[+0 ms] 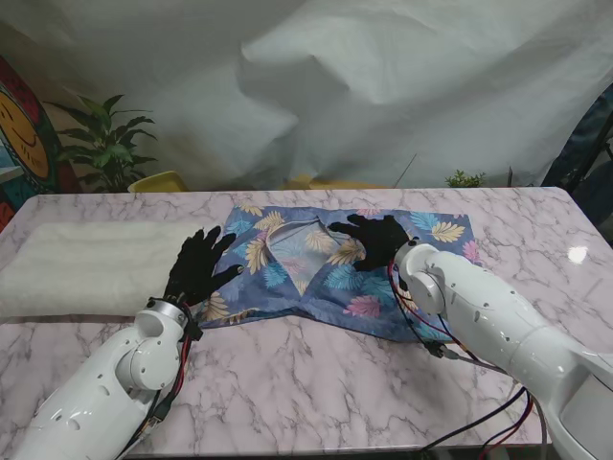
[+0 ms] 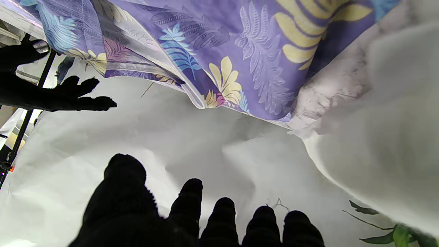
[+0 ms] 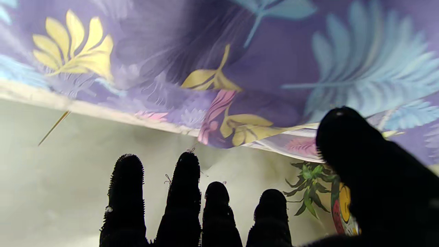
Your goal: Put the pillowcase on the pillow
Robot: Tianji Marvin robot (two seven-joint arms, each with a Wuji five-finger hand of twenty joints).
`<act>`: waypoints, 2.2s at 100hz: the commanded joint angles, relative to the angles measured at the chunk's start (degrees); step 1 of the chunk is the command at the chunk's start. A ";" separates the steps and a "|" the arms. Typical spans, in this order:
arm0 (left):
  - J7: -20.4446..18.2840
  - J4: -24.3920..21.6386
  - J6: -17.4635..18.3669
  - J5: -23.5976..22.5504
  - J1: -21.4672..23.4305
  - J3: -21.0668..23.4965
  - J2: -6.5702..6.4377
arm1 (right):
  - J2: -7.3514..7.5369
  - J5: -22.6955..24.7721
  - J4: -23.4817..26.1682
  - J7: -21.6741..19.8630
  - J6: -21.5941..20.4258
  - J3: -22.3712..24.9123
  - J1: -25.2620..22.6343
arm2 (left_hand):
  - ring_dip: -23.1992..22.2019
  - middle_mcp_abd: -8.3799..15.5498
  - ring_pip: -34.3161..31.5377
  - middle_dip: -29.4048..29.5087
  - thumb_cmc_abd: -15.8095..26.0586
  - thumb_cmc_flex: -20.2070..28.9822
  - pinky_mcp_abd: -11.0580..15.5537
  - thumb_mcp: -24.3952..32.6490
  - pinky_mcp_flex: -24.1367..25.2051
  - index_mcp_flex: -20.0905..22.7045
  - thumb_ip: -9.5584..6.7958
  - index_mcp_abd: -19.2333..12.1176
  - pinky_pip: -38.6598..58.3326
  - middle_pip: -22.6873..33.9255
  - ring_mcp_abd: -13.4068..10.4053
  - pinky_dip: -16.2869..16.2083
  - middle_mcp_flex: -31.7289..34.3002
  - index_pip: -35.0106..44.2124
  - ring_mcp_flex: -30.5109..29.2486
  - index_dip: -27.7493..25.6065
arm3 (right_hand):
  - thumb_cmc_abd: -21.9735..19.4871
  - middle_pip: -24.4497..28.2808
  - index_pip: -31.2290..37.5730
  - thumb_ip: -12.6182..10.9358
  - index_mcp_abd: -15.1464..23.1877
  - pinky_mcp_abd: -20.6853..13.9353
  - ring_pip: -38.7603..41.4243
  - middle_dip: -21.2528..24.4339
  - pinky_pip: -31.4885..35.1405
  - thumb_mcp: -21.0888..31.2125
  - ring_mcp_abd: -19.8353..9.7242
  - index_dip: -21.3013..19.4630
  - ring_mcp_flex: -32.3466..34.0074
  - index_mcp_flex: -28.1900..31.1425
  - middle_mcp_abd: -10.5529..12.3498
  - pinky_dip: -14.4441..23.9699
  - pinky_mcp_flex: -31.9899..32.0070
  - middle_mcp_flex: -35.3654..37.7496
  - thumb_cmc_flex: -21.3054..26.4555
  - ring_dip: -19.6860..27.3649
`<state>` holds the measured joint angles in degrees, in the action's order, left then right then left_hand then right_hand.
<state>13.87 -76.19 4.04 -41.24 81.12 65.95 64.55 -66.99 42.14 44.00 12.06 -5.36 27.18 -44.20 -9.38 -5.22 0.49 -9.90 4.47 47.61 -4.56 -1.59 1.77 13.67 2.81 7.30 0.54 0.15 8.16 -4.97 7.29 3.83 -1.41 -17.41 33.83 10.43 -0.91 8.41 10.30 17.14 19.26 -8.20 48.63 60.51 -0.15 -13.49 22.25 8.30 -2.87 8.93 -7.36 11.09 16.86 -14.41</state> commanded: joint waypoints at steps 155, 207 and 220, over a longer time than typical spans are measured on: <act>-1.13 -0.93 -0.51 -0.42 0.81 0.22 -0.10 | -13.32 -6.44 -26.60 4.93 -7.57 -26.29 10.89 | -3.76 -1.54 -2.56 -1.07 0.94 1.88 0.72 -0.09 0.76 1.51 -1.52 -0.01 1.51 0.32 -1.22 -7.78 -0.97 0.76 -0.84 -0.64 | 17.94 63.25 49.17 9.95 0.48 -25.58 67.24 -39.02 34.31 16.54 -31.10 -3.05 43.99 12.64 17.21 29.22 -30.19 25.87 13.66 -37.93; -0.83 -0.56 -0.04 -0.27 0.53 -0.21 -0.03 | -7.29 1.09 -14.53 3.53 6.22 -22.89 9.99 | -4.61 -1.90 -4.21 -0.44 1.53 1.77 0.53 -0.13 0.91 1.47 -1.52 0.10 2.21 -0.72 -1.12 -9.80 -1.70 0.75 -1.22 -0.67 | 9.78 44.82 66.53 13.43 22.04 -17.15 42.11 -29.77 29.13 4.00 -18.07 7.04 30.61 34.04 12.59 29.12 -23.59 22.42 1.53 -25.86; -0.64 -0.44 0.16 -0.22 0.47 -0.27 0.01 | -4.74 4.38 -9.44 -0.03 9.63 -22.99 10.25 | -4.68 -1.91 -4.15 -0.37 1.61 1.73 0.47 -0.12 0.96 1.46 -1.53 -0.01 2.33 -0.70 -1.06 -10.26 -1.67 0.75 -1.19 -0.68 | 9.17 31.60 66.99 13.11 29.19 -8.29 10.81 -15.88 15.86 3.10 -5.32 2.95 22.23 35.16 14.81 23.42 -13.60 22.81 1.76 -9.93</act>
<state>13.86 -76.77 3.96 -41.59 81.77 65.87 64.40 -73.52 44.79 31.84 14.05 3.08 4.10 -34.34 -13.58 -6.67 -2.80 -10.14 4.47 48.17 -4.56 -1.55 1.77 13.69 2.81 7.31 1.81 0.15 8.16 -14.10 7.30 4.18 -2.90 -17.46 43.07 46.99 63.35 20.38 29.30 4.77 39.34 -29.02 69.01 63.79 -10.17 -8.20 47.27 40.72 10.35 35.18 -24.46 33.93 19.99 -29.16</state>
